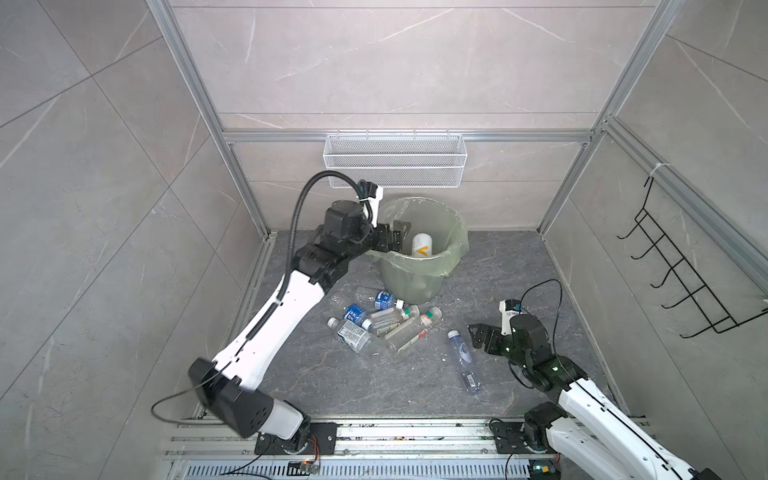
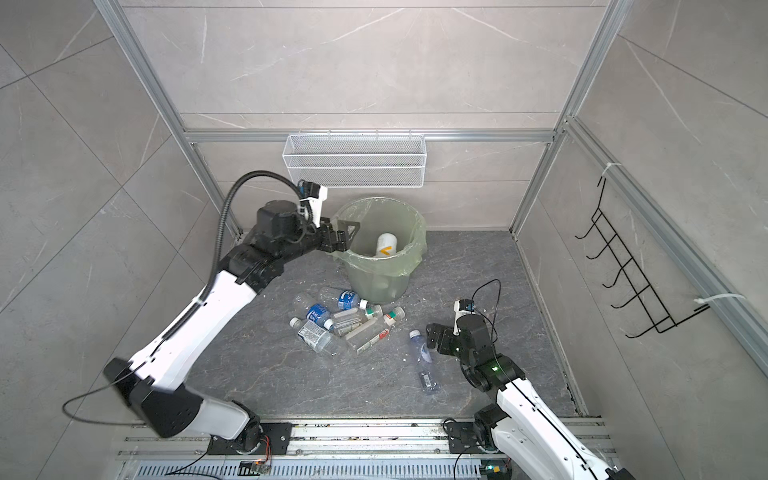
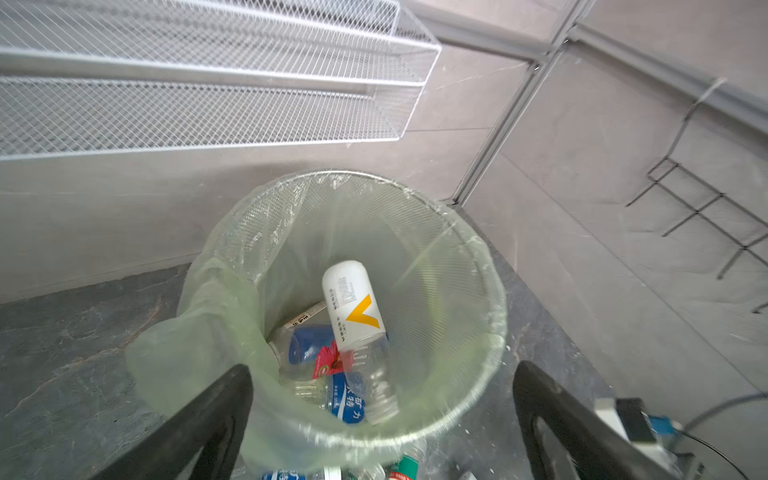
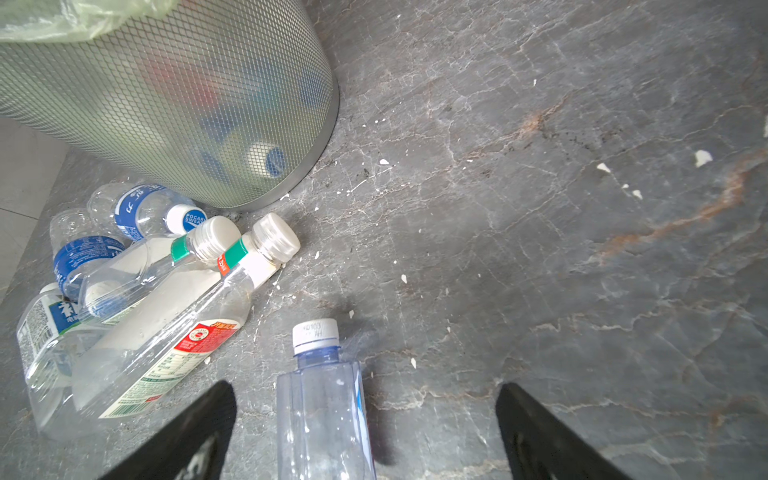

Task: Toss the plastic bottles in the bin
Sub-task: 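Lift the white-labelled bottle with the left gripper and drop it into the bin, then lower the left gripper to the pile while the right gripper descends onto the white-capped bottle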

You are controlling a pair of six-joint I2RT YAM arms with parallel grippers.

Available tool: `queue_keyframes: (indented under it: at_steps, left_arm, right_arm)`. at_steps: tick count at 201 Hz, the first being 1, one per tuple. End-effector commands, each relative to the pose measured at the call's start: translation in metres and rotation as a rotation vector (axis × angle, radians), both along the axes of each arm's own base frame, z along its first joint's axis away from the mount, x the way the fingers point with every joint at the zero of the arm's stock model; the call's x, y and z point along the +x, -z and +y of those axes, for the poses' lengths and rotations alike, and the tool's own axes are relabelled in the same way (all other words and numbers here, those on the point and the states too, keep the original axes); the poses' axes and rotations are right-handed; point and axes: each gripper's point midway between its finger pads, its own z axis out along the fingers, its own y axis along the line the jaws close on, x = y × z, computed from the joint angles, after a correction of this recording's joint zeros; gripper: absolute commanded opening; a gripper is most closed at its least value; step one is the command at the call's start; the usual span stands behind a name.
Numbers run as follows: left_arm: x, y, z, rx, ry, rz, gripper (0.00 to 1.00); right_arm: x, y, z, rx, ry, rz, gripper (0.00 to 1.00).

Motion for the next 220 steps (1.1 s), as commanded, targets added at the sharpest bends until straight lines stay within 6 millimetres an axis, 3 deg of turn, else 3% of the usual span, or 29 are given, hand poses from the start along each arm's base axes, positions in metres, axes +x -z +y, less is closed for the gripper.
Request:
queue_keyframes:
  at_steps: [1, 43, 89, 123, 176, 199, 220]
  left_arm:
    - [-0.025, -0.04, 0.019, -0.094, -0.018, -0.124, 1.0]
    - [-0.053, 0.01, 0.046, -0.062, -0.067, -0.06, 1.0]
    - [-0.073, 0.095, 0.061, 0.004, -0.085, 0.068, 1.0]
    - [-0.081, 0.153, 0.07, 0.063, -0.109, 0.155, 1.0]
    - [-0.089, 0.24, 0.063, 0.084, -0.082, 0.263, 0.99]
    - [-0.101, 0.26, 0.053, 0.118, -0.03, 0.22, 0.98]
    - [-0.107, 0.277, 0.057, 0.153, -0.04, 0.165, 0.98]
  right_arm:
    - [-0.001, 0.002, 0.007, 0.008, -0.043, -0.004, 1.0]
    - [0.001, 0.003, 0.017, 0.018, -0.094, 0.011, 0.99]
    - [-0.003, 0.006, 0.039, -0.036, -0.181, 0.027, 0.95]
    - [-0.017, 0.016, 0.049, -0.14, -0.203, 0.087, 0.94]
    - [-0.032, 0.032, 0.052, -0.232, -0.23, 0.2, 0.94]
    - [-0.039, 0.038, 0.054, -0.255, -0.241, 0.235, 0.94]
    - [-0.044, 0.041, 0.055, -0.274, -0.252, 0.257, 0.93]
